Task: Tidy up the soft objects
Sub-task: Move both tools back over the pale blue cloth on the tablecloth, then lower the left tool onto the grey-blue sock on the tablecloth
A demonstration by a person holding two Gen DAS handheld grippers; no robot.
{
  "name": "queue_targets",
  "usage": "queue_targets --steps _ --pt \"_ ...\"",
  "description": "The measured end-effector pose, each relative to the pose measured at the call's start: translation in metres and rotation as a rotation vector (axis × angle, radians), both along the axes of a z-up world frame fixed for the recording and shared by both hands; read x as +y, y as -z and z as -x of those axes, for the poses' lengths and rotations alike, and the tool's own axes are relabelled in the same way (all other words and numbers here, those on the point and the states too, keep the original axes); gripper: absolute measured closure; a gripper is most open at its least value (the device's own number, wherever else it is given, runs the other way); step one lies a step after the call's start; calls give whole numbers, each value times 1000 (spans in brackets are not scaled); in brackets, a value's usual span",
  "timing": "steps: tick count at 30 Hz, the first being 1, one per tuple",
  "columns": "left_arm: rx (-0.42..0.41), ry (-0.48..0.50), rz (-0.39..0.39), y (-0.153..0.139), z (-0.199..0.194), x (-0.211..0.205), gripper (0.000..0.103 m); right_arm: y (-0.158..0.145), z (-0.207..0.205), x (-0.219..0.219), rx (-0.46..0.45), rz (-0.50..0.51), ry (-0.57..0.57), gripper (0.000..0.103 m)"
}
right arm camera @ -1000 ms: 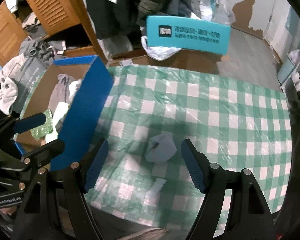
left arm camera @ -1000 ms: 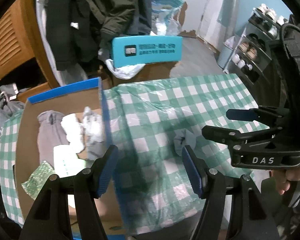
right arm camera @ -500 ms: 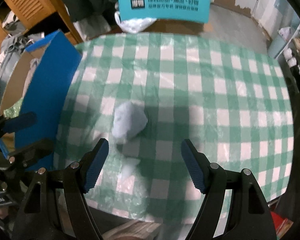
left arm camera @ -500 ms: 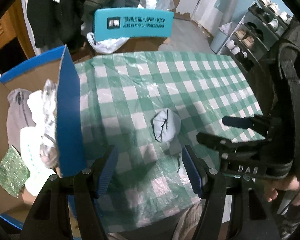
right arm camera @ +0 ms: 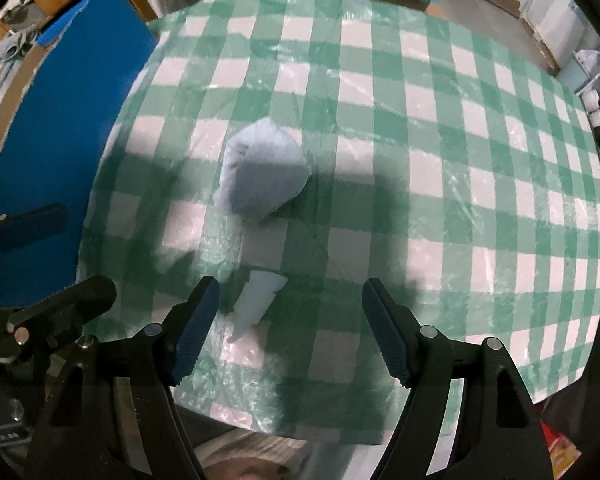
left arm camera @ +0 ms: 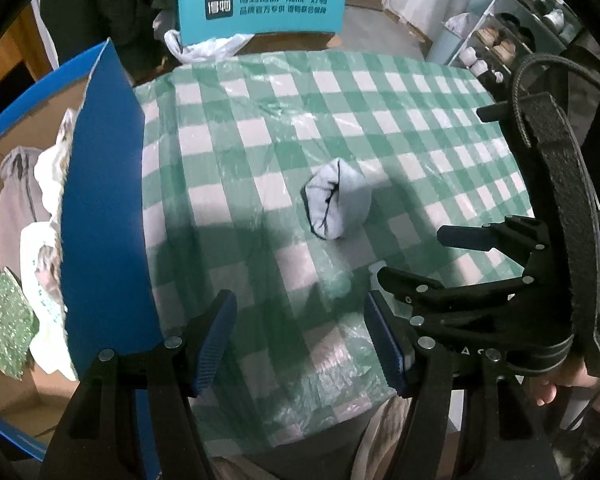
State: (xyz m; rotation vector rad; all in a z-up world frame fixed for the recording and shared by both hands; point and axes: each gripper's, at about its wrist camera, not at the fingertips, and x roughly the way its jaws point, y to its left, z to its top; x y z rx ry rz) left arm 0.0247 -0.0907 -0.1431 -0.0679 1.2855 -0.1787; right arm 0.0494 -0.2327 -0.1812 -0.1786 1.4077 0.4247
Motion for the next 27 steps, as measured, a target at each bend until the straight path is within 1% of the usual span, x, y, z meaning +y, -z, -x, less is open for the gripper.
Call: queue_targets --steps 7,15,17,19,22,26,27 --pt "45 -23 -4 15 1 3 36 16 5 2 42 5 3 30" --pt "82 -27 3 22 2 4 36 27 10 9 43 22 -3 41" --pt "86 -28 0 22 2 3 36 30 12 11 47 26 -11 46" --pt "87 -30 -3 23 2 4 36 34 19 14 42 33 -22 47" --pt "92 -31 1 24 1 5 36 33 22 15 25 30 -29 58" --pt "95 -31 -5 26 -1 5 36 35 25 28 10 24 -41 80" --pt "97 -31 -3 27 -1 4 36 35 25 28 13 18 -43 80"
